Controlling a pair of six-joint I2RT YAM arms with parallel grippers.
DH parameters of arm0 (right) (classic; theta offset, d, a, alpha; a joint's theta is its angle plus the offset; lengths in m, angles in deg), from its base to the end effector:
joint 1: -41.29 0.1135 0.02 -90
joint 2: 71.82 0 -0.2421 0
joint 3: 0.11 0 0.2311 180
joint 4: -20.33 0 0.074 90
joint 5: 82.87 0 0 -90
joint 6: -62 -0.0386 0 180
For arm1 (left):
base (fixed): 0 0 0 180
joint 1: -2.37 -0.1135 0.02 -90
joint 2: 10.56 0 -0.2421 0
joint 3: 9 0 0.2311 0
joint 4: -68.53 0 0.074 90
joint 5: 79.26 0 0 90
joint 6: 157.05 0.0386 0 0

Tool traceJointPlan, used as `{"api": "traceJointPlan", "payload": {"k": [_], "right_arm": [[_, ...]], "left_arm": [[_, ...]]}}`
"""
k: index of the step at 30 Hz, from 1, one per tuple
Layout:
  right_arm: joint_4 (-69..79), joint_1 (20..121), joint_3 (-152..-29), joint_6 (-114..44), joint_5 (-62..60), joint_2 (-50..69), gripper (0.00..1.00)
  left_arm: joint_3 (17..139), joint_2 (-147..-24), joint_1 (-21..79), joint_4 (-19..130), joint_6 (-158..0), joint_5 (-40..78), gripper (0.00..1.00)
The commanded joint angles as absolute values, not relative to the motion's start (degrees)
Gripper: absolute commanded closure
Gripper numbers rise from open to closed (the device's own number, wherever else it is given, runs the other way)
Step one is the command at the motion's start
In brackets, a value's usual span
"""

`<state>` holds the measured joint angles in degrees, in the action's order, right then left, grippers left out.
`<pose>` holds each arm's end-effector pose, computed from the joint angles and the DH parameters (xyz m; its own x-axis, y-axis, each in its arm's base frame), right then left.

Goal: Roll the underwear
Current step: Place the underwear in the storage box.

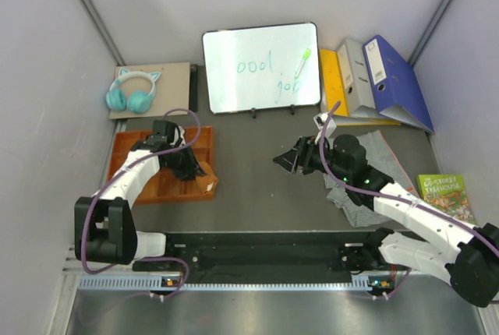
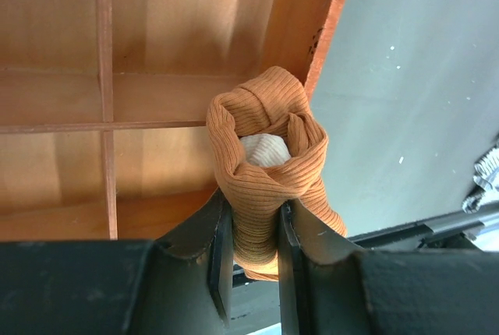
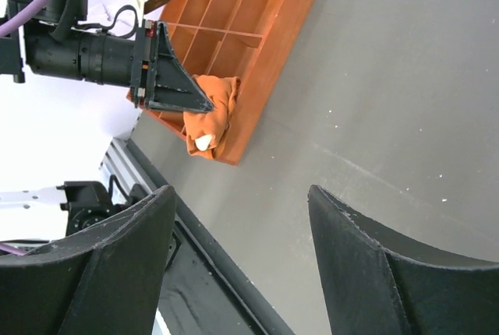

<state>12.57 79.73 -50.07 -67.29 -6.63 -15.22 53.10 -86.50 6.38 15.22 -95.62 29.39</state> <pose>0.1700 0.1466 0.2612 -0.6474 0.2714 -0.7122 -0.4837 0.5759 0.6591 0.2271 -0.0283 0.1912 -0.8983 -0.3913 -0.2001 -0.2726 0.8533 -0.4445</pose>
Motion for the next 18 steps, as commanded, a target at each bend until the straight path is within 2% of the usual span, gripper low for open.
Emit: {"api": "traceJointPlan", "payload": {"k": [1,18], "right_arm": [[14.8,79.0,-50.6,-65.7,-7.7,-16.6,0.31],[13.9,79.0,-50.6,-65.6,-7.6,-18.2,0.31]], "left_arm": [[51.8,-89.2,6.6,11.4,-95.6,8.0,1.00],[51.9,-91.3,6.6,10.4,-97.1,4.5,1.00]]}}
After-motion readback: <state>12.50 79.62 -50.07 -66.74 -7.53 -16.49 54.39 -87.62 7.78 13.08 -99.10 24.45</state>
